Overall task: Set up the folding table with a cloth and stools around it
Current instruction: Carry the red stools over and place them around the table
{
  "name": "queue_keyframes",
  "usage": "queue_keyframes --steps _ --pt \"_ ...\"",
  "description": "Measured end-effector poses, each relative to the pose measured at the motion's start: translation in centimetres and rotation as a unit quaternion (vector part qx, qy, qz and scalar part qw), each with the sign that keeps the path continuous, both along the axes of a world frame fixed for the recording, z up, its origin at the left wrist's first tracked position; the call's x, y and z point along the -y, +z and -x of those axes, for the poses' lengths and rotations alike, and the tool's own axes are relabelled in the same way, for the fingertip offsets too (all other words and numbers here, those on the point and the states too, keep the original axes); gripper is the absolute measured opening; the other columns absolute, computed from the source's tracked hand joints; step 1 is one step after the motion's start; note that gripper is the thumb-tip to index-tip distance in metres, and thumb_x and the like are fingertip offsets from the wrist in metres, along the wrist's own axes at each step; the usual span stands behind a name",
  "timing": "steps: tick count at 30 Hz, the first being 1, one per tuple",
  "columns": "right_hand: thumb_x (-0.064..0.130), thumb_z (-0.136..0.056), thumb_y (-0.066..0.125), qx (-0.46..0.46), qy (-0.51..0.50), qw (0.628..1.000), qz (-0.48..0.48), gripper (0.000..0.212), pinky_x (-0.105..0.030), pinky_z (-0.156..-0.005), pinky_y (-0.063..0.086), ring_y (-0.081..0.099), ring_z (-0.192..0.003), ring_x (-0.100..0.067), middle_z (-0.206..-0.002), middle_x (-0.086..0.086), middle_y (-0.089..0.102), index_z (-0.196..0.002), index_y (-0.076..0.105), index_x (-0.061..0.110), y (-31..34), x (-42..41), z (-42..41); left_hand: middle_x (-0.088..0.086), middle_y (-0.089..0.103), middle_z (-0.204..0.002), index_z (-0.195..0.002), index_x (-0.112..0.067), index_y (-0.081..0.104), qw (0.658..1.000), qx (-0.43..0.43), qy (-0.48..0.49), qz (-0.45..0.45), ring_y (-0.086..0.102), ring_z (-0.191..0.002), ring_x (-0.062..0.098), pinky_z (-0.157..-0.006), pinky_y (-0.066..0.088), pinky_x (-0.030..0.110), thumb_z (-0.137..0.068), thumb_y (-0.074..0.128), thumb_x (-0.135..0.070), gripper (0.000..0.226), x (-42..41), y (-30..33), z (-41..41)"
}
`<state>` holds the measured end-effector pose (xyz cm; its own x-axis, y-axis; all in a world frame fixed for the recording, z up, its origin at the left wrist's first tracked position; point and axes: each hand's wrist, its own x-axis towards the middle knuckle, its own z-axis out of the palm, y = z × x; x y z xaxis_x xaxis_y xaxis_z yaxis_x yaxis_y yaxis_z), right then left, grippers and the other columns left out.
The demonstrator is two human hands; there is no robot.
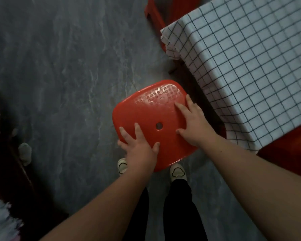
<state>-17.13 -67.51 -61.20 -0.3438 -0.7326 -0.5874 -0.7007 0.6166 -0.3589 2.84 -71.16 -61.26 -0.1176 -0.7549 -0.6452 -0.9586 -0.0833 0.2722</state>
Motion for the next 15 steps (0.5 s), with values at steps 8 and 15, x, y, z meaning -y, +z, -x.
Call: queue_keyframes --steps 8,15 --pt "0.03 -0.087 0.072 -0.061 -0.03 0.998 0.0 0.099 -0.05 -0.122 0.01 -0.003 -0.154 -0.029 -0.168 0.008 -0.01 -0.155 0.002 0.049 -0.5 -0.4 -2.2 0.008 -0.019 -0.158 -0.151 -0.04 -0.01 0.995 0.069 -0.073 0.019 0.012 -0.141 0.051 -0.096 0.046 0.06 -0.081 0.056 -0.074 0.103 0.3 -0.6 -0.8" --pt "0.018 -0.097 0.048 -0.117 -0.078 0.99 0.014 0.071 -0.048 -0.124 0.008 -0.001 -0.154 -0.03 -0.168 -0.005 0.003 -0.159 0.015 0.027 0.1 -1.7 -6.4 0.008 -0.009 -0.16 -0.151 -0.028 0.005 0.985 0.106 -0.135 0.033 -0.001 -0.147 0.043 -0.114 0.019 0.063 -0.084 0.054 -0.068 0.092 1.6 0.8 0.1"
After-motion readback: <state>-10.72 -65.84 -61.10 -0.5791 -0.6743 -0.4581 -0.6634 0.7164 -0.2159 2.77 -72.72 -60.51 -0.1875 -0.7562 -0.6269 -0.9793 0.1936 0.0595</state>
